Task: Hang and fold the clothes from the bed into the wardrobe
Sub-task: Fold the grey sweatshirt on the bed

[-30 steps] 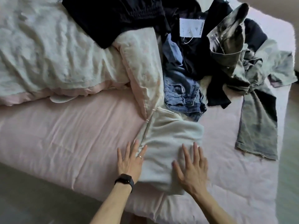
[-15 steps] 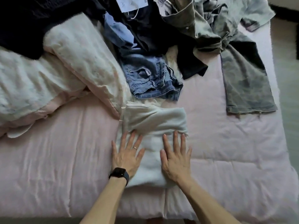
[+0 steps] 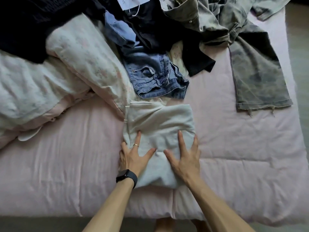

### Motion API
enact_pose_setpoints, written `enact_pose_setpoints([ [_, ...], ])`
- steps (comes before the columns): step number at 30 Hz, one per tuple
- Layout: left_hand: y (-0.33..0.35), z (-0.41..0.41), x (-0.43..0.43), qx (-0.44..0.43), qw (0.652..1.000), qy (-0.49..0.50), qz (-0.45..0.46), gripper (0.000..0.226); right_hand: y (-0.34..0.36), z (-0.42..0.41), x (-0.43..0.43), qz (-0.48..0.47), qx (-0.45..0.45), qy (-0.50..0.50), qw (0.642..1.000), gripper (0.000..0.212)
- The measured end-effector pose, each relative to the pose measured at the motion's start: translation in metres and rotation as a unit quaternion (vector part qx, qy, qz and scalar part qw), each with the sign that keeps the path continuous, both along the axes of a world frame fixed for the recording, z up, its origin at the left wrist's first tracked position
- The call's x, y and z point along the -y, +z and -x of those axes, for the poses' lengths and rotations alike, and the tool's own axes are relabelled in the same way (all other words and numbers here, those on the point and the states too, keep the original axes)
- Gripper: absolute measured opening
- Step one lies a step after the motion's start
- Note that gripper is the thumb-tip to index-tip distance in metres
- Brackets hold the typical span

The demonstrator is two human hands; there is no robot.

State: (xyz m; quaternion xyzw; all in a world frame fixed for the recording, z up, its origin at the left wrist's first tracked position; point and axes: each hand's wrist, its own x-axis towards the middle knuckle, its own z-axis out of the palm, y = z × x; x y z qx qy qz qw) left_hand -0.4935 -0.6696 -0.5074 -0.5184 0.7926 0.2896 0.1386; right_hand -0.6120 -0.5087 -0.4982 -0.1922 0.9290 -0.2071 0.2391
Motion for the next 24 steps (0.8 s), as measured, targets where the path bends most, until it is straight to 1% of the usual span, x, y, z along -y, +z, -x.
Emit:
enact_pose_setpoints([
  [1, 0.000, 0.000, -0.002, -0.002, 1.000, -0.005, -0.005, 0.089, -0.001, -0.002, 0.001, -0.014, -0.015, 0.000, 1.000, 0.081],
  [3, 0.003, 0.001, -0.007, -0.013, 0.999, -0.030, -0.002, 0.076, -0.001, -0.009, 0.004, -0.040, -0.056, 0.007, 0.998, 0.071],
  [5, 0.007, 0.005, -0.014, -0.023, 0.997, -0.070, 0.015, 0.063, -0.001, -0.014, 0.009, -0.057, -0.090, 0.016, 0.994, 0.064],
  [6, 0.009, 0.007, -0.018, -0.014, 0.996, -0.090, 0.024, 0.061, -0.002, -0.015, 0.011, -0.061, -0.098, 0.017, 0.993, 0.062],
  [8, 0.011, 0.010, -0.024, 0.022, 0.992, -0.119, 0.038, 0.060, -0.001, -0.014, 0.012, -0.063, -0.110, 0.020, 0.992, 0.061],
  [11, 0.022, 0.013, -0.028, 0.075, 0.983, -0.161, 0.056, 0.065, 0.005, -0.011, 0.007, -0.053, -0.124, 0.032, 0.990, 0.060],
  [13, 0.042, 0.010, -0.032, 0.091, 0.979, -0.173, 0.056, 0.072, 0.020, -0.008, 0.005, -0.053, -0.129, 0.062, 0.988, 0.061],
  [14, 0.059, 0.006, -0.034, 0.095, 0.981, -0.163, 0.051, 0.075, 0.035, -0.007, 0.006, -0.056, -0.124, 0.084, 0.987, 0.061],
  [15, 0.061, 0.009, -0.038, 0.097, 0.980, -0.169, 0.043, 0.076, 0.037, -0.003, 0.003, -0.063, -0.124, 0.093, 0.986, 0.063],
  [18, 0.102, 0.001, -0.046, 0.101, 0.988, -0.113, 0.033, 0.073, 0.078, 0.002, 0.009, -0.035, -0.136, 0.164, 0.976, 0.068],
  [20, 0.141, -0.010, -0.048, 0.083, 0.995, -0.049, 0.037, 0.072, 0.116, 0.005, 0.021, -0.012, -0.146, 0.221, 0.964, 0.071],
  [21, 0.150, -0.013, -0.046, 0.072, 0.996, -0.033, 0.041, 0.072, 0.125, 0.007, 0.028, -0.008, -0.154, 0.236, 0.959, 0.072],
  [24, 0.209, -0.040, -0.042, 0.039, 0.993, 0.068, 0.087, 0.072, 0.180, -0.002, 0.057, 0.042, -0.177, 0.319, 0.930, 0.073],
])
